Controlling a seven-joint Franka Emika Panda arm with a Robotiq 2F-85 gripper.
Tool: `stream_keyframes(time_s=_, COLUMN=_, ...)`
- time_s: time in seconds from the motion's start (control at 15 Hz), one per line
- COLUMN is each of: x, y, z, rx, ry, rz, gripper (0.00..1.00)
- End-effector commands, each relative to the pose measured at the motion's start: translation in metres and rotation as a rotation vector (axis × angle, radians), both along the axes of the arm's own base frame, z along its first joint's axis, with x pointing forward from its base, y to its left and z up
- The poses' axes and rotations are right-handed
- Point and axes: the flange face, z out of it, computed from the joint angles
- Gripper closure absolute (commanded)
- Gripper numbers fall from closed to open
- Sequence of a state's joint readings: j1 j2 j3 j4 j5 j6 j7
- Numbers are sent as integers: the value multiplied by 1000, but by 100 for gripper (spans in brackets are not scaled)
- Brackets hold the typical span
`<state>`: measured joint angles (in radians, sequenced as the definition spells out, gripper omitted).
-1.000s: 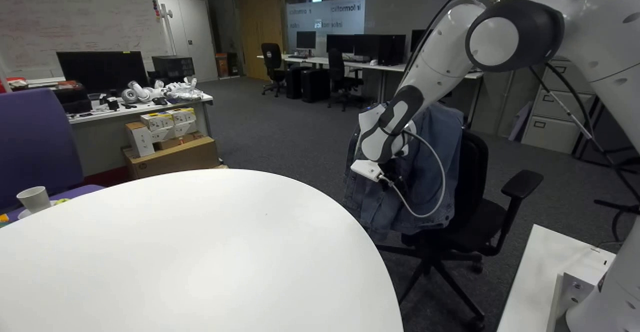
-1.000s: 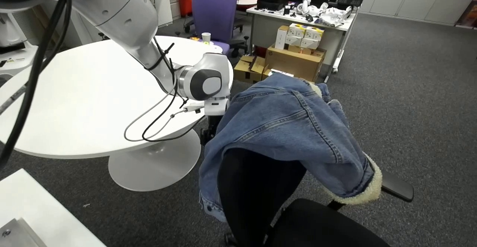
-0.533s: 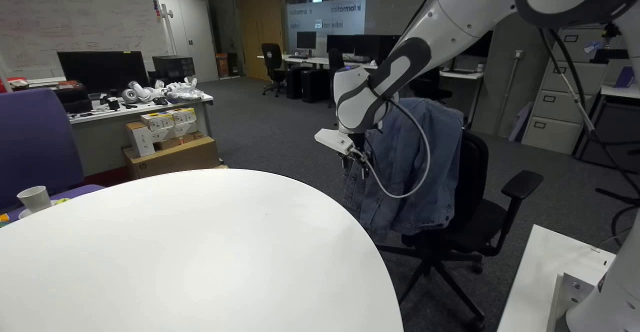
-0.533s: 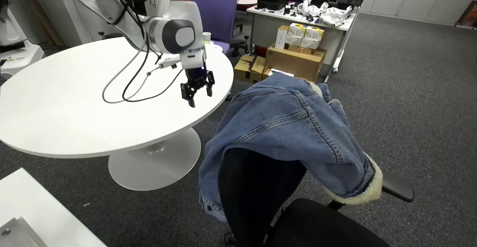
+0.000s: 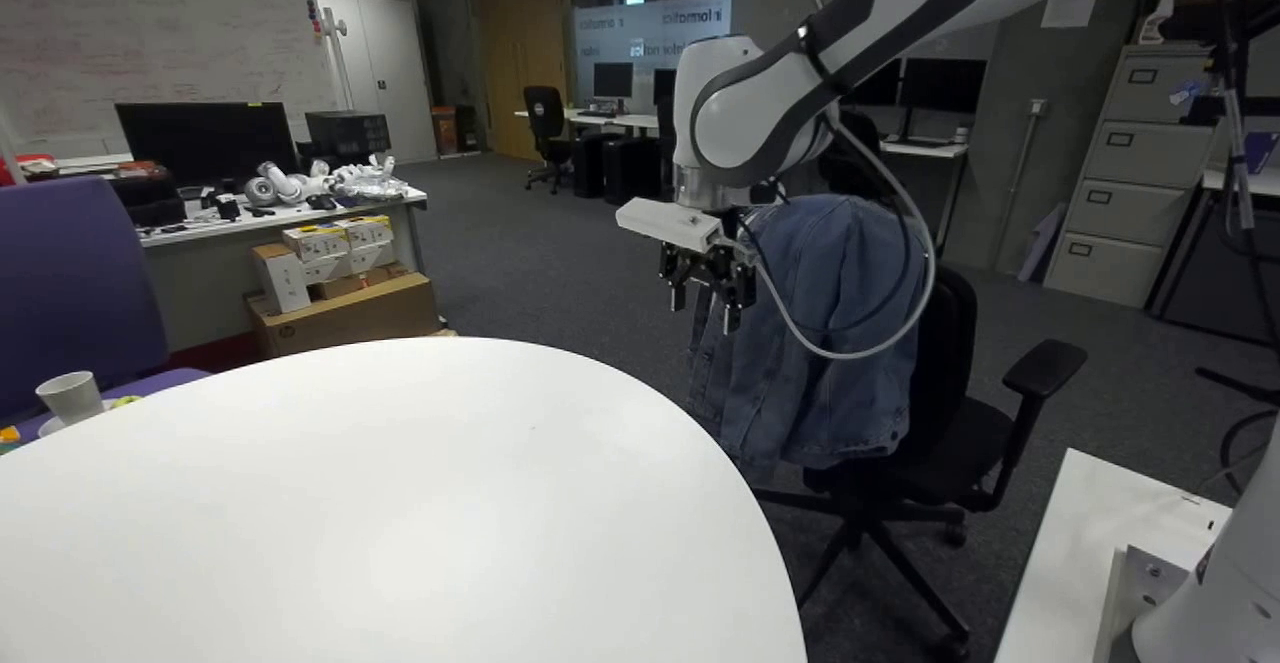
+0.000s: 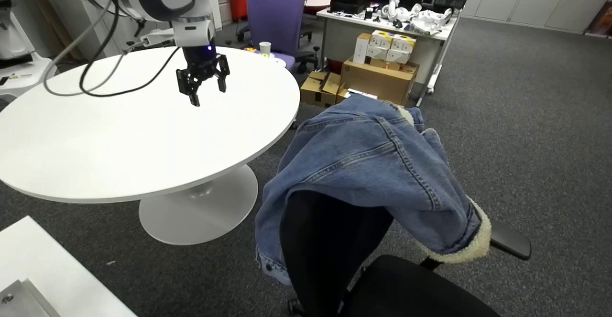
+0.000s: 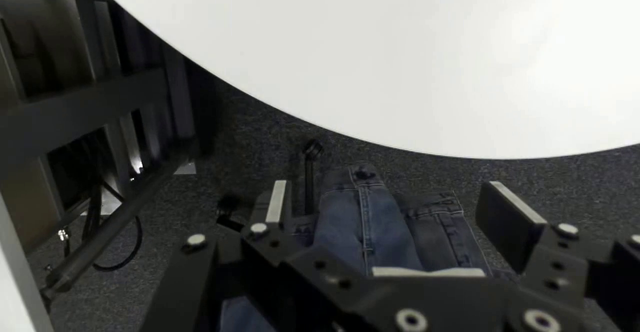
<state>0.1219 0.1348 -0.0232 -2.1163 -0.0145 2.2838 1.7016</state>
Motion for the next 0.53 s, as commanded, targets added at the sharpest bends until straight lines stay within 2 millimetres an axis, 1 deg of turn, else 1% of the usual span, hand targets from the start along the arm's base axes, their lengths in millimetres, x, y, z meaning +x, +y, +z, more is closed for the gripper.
stream_keyframes(time_s=0.0, x=-69, y=-18, z=32, rx=-10, ry=-38, rz=45, gripper=0)
stream_keyframes(time_s=0.2, x=-113, y=-29, z=49, rx=-27, ry=-59, rz=156, gripper=0)
stream_keyframes(time_s=0.27, x=-126, y=-34, z=52, rx=-10, ry=-26, rz=189, gripper=0)
stream_keyframes(time_s=0.33, x=-134, y=-43, z=52, rx=2, ry=0, rz=193, gripper=0)
stream_keyframes(time_s=0.4, x=-104, y=-30, z=43, rx=-10, ry=-8, rz=152, gripper=0)
stream_keyframes(time_s=0.47, x=-115, y=-35, z=46, rx=-8, ry=2, rz=166, gripper=0)
